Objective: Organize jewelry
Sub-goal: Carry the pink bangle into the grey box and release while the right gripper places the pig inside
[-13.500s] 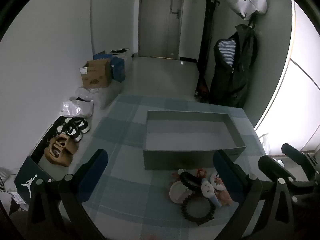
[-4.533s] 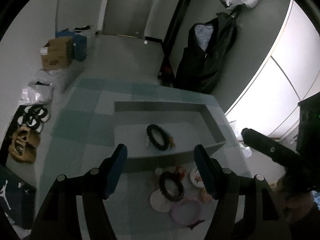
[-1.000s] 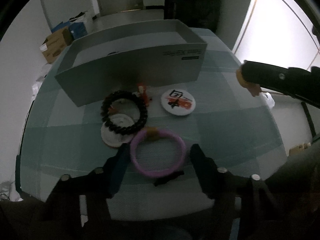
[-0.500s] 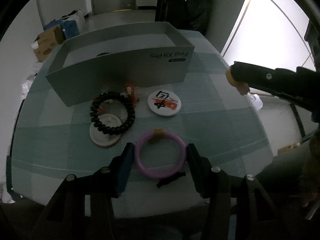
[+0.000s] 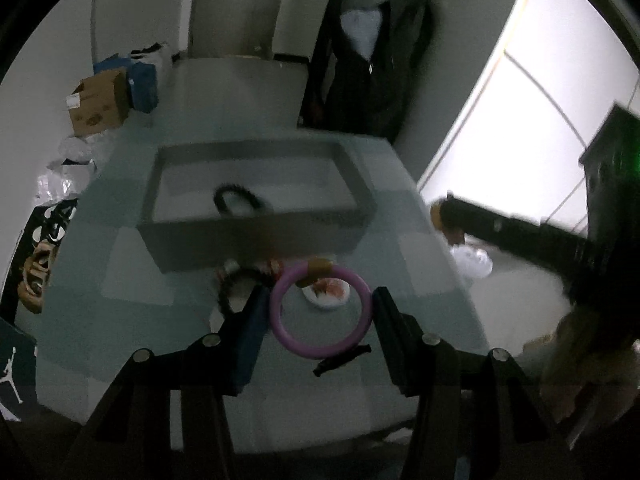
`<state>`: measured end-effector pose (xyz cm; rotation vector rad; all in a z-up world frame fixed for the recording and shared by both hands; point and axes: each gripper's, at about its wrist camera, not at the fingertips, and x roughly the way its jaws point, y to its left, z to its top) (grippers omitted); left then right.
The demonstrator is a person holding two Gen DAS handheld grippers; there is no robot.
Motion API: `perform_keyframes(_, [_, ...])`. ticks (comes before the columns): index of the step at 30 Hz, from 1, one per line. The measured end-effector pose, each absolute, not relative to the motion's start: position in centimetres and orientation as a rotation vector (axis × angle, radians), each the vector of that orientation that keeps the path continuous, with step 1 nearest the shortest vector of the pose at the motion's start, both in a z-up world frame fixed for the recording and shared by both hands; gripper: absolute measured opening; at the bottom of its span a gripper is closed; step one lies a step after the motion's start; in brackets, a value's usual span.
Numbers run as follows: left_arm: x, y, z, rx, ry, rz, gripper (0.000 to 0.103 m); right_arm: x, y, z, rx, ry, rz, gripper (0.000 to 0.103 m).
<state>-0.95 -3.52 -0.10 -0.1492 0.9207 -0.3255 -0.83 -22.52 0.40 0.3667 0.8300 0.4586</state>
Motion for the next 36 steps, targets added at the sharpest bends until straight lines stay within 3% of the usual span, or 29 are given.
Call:
perform_keyframes(21, [7.3,1.3,1.9,-0.267,0.858,-0.311,0.047,5.2,-16.9,4.0,0.423,0.745,0.610,0.023])
perform_keyframes(36, [10.3,1.3,-0.9,-0.216,0.967,-0.357,0.047,10.1,-15.1,0.4,0.378,0.884,0.577,0.023])
